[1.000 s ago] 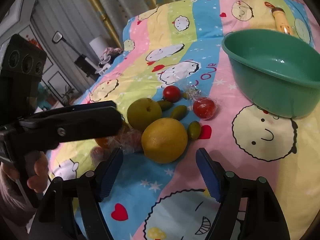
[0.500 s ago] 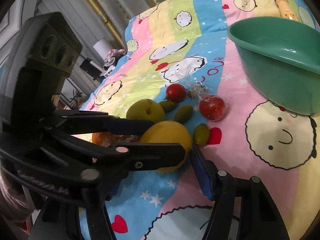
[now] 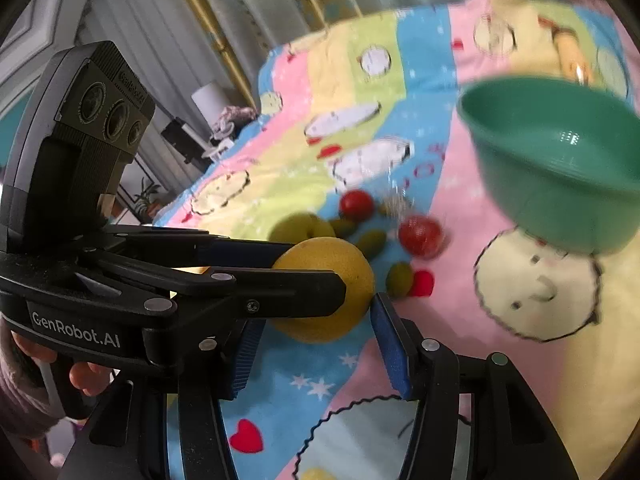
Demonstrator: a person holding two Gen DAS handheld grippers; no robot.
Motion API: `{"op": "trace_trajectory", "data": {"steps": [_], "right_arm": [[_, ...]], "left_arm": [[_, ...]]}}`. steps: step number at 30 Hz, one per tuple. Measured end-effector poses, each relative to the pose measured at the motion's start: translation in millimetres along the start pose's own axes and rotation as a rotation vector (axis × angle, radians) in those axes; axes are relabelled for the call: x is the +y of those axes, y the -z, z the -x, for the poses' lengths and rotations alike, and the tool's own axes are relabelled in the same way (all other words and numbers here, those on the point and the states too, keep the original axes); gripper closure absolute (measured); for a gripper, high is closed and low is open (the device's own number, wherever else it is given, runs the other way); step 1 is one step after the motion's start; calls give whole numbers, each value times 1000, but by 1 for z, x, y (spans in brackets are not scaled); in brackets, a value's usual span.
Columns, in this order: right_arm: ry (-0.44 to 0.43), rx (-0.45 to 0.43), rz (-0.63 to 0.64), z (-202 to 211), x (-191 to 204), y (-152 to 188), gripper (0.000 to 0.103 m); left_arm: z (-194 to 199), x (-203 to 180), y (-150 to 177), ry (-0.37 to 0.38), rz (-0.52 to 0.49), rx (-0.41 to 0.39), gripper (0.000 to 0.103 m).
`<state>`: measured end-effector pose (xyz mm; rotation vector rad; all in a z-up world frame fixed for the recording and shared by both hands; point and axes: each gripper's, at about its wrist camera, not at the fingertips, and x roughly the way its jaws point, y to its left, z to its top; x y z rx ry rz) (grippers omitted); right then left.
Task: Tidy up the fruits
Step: 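Close the right gripper on the yellow grapefruit and lift it, then carry the grapefruit into the green basin and open the right gripper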
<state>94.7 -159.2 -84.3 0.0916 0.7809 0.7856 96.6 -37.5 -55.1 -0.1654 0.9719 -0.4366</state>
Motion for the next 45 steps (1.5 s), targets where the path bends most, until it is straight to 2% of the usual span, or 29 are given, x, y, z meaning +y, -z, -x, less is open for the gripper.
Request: {"op": "trace_trajectory", "data": {"steps": [4,8,12,15,18,20,25,29,34,38,40,43,45], "right_arm": [[35,-78,24,30,0,-15,47],[88,-129,47,53,-9,-30,47],[139,-152,48,64,-33,-51,47],[160,-131,44,61,-60,-71,47],[178,-74,59,49,-85,-90,47],[178,-6,65,37,-104,-102,47],[150,223,89,4,-133,-110,47],[154,388,165,-11,-127,-107,47],[121,488,185,-10,-119,-98,47],[46,521,176,3,-110,-91,51],[26,534,184,12,-102,-87,51],[-6,577,190,15,-89,-72,55],[-60,601,175,16,-81,-62,64]], "left_arm": [[13,-18,-17,32,-32,-61,53],[10,-35,-41,75,-61,-99,53],[-11,-46,-76,120,-64,-113,53],[-33,-46,-104,154,-35,-98,53],[-57,-37,-124,193,28,-65,53],[-72,-36,-132,195,58,-43,53],[-109,-38,-135,134,76,68,53],[-114,-43,-127,97,50,130,53],[-110,-44,-111,99,63,200,53],[-104,-53,-104,52,26,226,52],[-101,-53,-100,72,33,243,54],[-99,-54,-86,58,16,269,54],[-97,-54,-75,61,12,290,55]]}}
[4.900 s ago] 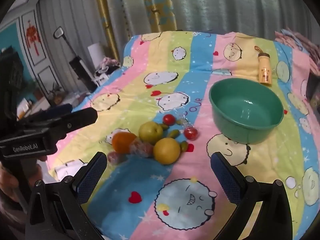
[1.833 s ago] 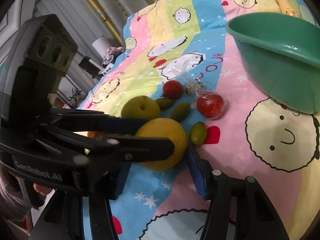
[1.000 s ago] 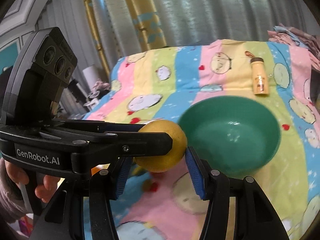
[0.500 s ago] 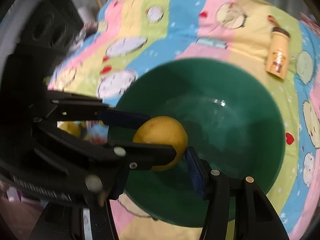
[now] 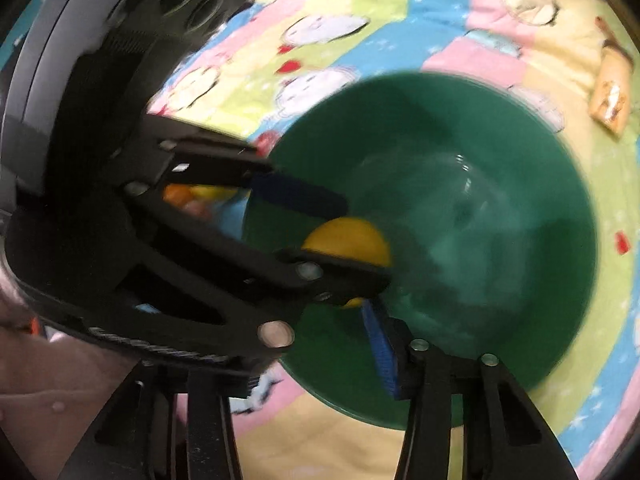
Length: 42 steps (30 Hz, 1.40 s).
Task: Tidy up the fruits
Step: 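Carry the grapefruit into the green basin and open the right gripper, then withdraw the right gripper and move the left gripper toward the wrapped tomato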
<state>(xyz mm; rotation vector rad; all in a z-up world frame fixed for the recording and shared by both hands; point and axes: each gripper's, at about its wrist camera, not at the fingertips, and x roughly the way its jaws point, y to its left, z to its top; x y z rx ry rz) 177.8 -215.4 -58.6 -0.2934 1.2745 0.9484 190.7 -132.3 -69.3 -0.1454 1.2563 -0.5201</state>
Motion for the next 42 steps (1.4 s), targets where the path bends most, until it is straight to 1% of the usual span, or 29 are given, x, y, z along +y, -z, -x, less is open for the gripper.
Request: {"op": "trace_trajectory", "data": {"steps": [1,3,4,5,6,7,9,11,12,13,15,16,18,20,21,22,23,24,26,28,29,30,31,35,37,40,42], "right_arm": [[-14,5,15,-1,8,4,66],[8,8,39,-1,22,10,66],[22,-13,34,2,27,12,66],[27,-26,29,6,28,12,66],[32,-55,20,12,31,13,66],[43,-87,14,20,35,14,66],[68,-122,22,32,42,18,66],[99,-152,16,42,47,23,66],[113,-178,16,50,50,27,65],[117,-200,12,56,53,31,64],[124,-251,-9,69,55,38,56],[143,-282,-24,76,57,44,54],[151,-333,-47,85,60,54,48],[142,-389,-76,94,63,67,46],[136,-410,-94,99,60,72,44],[136,-433,-109,99,62,76,43],[144,-451,-119,98,62,75,41],[148,-475,-133,100,64,82,40],[135,-502,-151,102,64,85,39],[132,-543,-174,103,67,91,35],[128,-554,-188,94,68,89,32],[122,-569,-208,93,69,93,31],[114,-575,-217,82,74,93,31],[60,-583,-242,68,81,97,31],[41,-579,-237,62,85,98,31],[14,-567,-231,53,92,96,31],[-21,-558,-228,45,96,94,31]], "left_arm": [[0,-1,4,13,-3,8,54],[3,-4,10,13,-21,3,55],[7,-6,11,36,-27,-10,55],[11,-8,12,40,-32,-23,55],[20,-13,13,27,-49,-61,55],[27,-16,13,22,-61,-85,51],[42,-18,15,35,-64,-122,49],[58,-20,19,8,-67,-169,36],[68,-19,22,1,-67,-203,27],[76,-18,26,3,-64,-223,24],[94,-16,34,-17,-50,-269,21],[100,-16,36,-26,-45,-291,21],[118,-7,52,-51,-31,-344,19],[130,-1,62,-75,-11,-386,10],[136,2,68,-88,2,-408,3],[141,5,74,-94,12,-423,1],[144,7,78,-99,24,-435,1],[150,12,87,-110,38,-449,1],[158,19,97,-131,52,-471,1],[164,25,106,-162,73,-494,1],[167,30,113,-166,84,-501,1],[168,31,118,-169,94,-507,1],[170,35,123,-172,105,-513,1],[176,54,139,-165,166,-528,1],[178,66,150,-187,201,-534,1],[179,83,161,-188,248,-530,1],[175,94,170,-203,276,-513,1]]}}
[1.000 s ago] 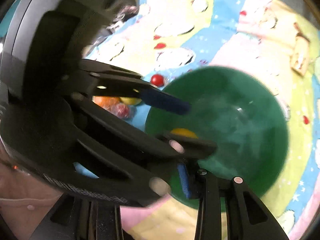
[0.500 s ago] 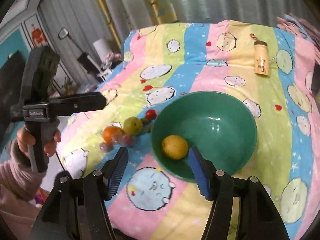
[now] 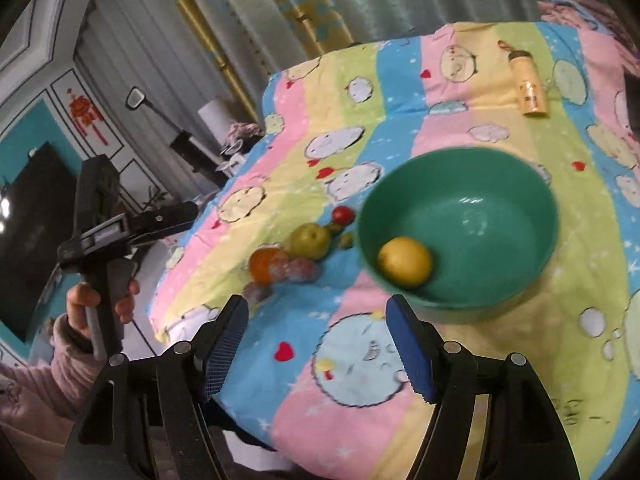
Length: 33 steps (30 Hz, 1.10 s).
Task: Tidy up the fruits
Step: 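Withdraw the right gripper and move the left gripper toward the wrapped tomato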
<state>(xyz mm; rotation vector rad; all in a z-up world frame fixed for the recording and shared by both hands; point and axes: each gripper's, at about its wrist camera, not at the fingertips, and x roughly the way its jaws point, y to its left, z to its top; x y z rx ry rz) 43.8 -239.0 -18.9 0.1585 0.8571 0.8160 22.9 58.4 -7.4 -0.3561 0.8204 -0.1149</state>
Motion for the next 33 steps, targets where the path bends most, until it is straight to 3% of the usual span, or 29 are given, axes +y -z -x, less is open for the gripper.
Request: {"op": "trace_trajectory", "data": {"steps": [4,8,16,20,28,33], "right_arm": [[-86,19,-27,-21,6,12,27],[-120,49,-22,-43,16,22,27],[-49,57,28,-75,29,28,27],[75,38,49,-91,28,25,27],[129,58,117,-127,38,15,28],[133,66,97,-144,34,9,39]], "left_arm": [[-7,18,15,-10,36,37,1],[-10,30,27,10,64,40,1],[-15,30,49,-48,-18,8,1],[-27,28,62,-64,-57,32,2],[-55,26,77,-61,-73,75,17],[-65,26,78,-75,-77,83,29]]}}
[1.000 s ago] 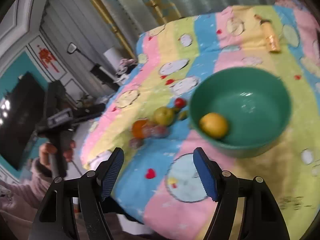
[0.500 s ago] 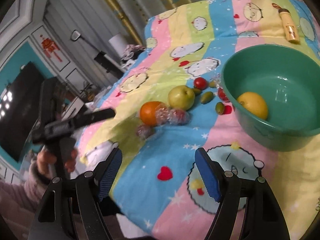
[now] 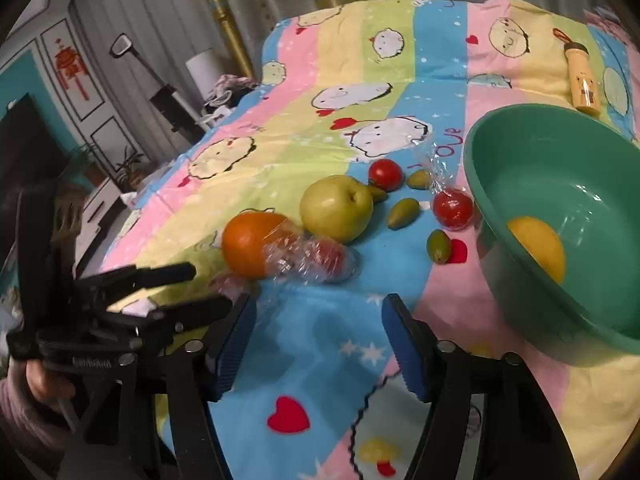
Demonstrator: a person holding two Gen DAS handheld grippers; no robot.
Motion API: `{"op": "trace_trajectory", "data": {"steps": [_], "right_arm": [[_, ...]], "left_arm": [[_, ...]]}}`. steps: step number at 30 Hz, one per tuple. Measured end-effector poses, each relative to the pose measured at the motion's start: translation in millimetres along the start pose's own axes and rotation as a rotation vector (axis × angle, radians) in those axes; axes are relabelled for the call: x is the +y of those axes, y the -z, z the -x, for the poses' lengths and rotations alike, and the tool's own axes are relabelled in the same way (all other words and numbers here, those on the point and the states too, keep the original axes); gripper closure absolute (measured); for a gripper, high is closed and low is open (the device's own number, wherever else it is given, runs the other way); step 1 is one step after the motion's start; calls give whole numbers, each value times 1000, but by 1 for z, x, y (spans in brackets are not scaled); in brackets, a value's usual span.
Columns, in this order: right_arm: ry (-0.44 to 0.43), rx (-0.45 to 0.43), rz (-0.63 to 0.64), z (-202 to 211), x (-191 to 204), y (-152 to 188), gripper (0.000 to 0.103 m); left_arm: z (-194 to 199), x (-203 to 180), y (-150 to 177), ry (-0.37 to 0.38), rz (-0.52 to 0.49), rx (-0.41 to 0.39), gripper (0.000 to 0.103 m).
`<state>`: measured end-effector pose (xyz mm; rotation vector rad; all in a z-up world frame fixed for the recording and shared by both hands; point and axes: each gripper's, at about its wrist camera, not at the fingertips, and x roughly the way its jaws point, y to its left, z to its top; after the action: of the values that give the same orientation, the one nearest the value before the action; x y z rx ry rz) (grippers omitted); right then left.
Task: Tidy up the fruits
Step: 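Withdraw the right gripper and move the left gripper toward the wrapped tomato, then close the left gripper on the plastic-wrapped red tomato and lift it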
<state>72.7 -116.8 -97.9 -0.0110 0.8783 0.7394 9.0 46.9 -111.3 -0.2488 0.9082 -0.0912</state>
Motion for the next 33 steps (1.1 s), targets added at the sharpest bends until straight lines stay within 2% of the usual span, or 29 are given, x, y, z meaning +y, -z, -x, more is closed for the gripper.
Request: {"op": "trace_trajectory", "data": {"steps": [3,7,10,19,28,33], "right_arm": [[16,8,1,-11,0,-5,42],[35,14,-7,-25,-2,-13,45],[42,33,-4,-36,-4,-18,52],[-4,58,-5,-56,-5,-21,66],[-44,43,-45,-50,-8,-18,68],[-64,17,-63,-29,-10,-11,68]], "left_arm": [[-6,0,0,-11,-1,5,30],[-10,2,0,-23,-2,7,41],[-11,2,-1,-29,-8,1,49],[-16,0,-3,0,-16,5,69],[-14,4,-3,40,26,17,70],[-4,0,-1,75,26,24,70]]}}
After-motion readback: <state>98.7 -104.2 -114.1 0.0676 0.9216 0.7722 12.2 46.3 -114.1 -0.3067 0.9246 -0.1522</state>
